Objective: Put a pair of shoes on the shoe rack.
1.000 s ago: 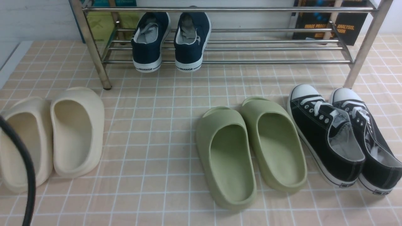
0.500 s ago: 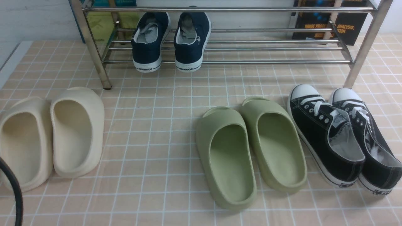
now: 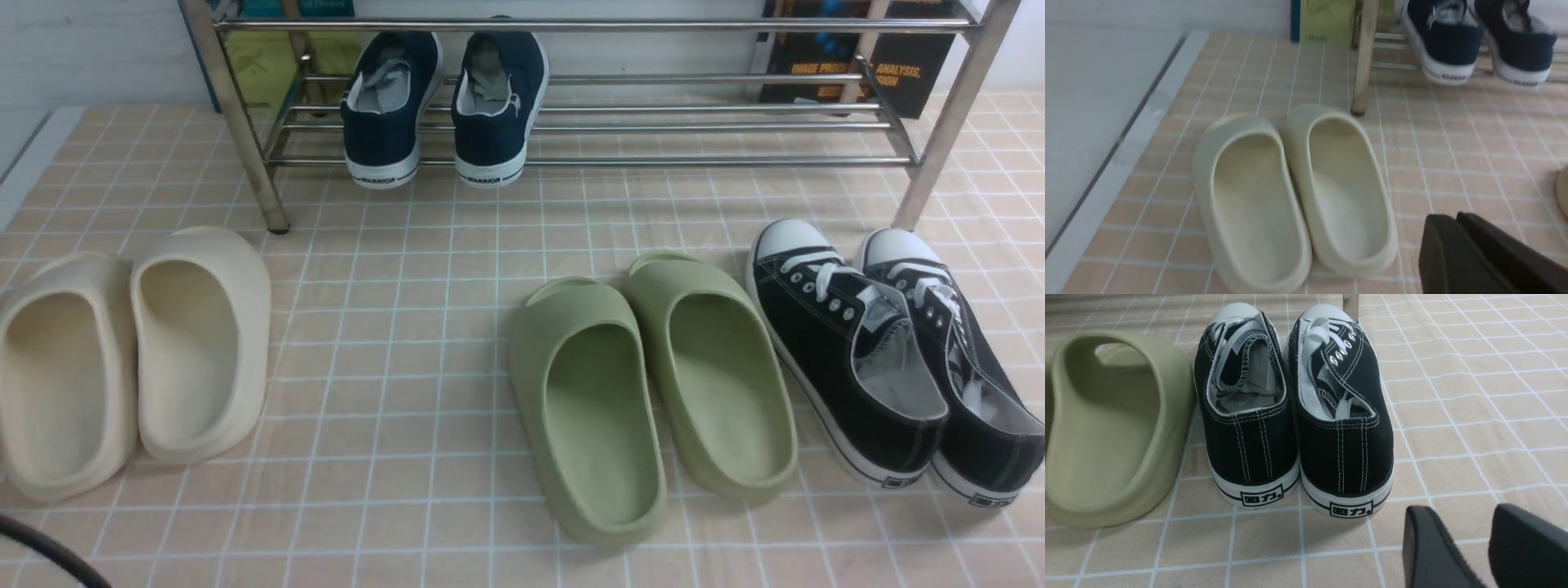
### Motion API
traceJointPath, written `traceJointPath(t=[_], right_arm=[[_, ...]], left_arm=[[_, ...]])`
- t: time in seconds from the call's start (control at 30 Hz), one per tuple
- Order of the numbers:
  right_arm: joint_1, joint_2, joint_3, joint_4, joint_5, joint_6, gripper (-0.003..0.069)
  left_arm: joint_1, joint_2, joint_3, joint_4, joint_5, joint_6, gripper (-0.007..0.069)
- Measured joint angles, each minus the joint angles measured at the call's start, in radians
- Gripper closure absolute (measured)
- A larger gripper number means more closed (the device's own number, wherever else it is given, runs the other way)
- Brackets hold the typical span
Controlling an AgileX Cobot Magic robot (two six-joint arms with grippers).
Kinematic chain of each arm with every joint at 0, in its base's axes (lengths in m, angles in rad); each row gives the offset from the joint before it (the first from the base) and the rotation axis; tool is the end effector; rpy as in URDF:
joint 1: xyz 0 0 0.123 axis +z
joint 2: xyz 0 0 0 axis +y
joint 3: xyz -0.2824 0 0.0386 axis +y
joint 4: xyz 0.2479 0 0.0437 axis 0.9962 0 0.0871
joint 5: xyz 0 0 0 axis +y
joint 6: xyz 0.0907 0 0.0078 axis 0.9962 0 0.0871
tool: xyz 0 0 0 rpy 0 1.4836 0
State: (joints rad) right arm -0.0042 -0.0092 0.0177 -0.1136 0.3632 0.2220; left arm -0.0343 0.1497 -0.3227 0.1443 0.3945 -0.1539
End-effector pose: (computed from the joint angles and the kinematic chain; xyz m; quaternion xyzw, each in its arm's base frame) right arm 0.0528 -0.0039 0.1751 0.0600 0.7972 0.0174 0.6004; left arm 0.0534 0.0032 0.2770 -0.0131 0.7516 0.0027 0.6595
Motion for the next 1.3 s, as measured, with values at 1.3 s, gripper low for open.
traceJointPath(t=[1.3], right_arm=[[0.000,-0.001,0.000,0.000,0.000,0.000,0.0419]], left_arm=[[0.078,-0.161,0.348,-0.008,-0.033,0.047,0.0601]])
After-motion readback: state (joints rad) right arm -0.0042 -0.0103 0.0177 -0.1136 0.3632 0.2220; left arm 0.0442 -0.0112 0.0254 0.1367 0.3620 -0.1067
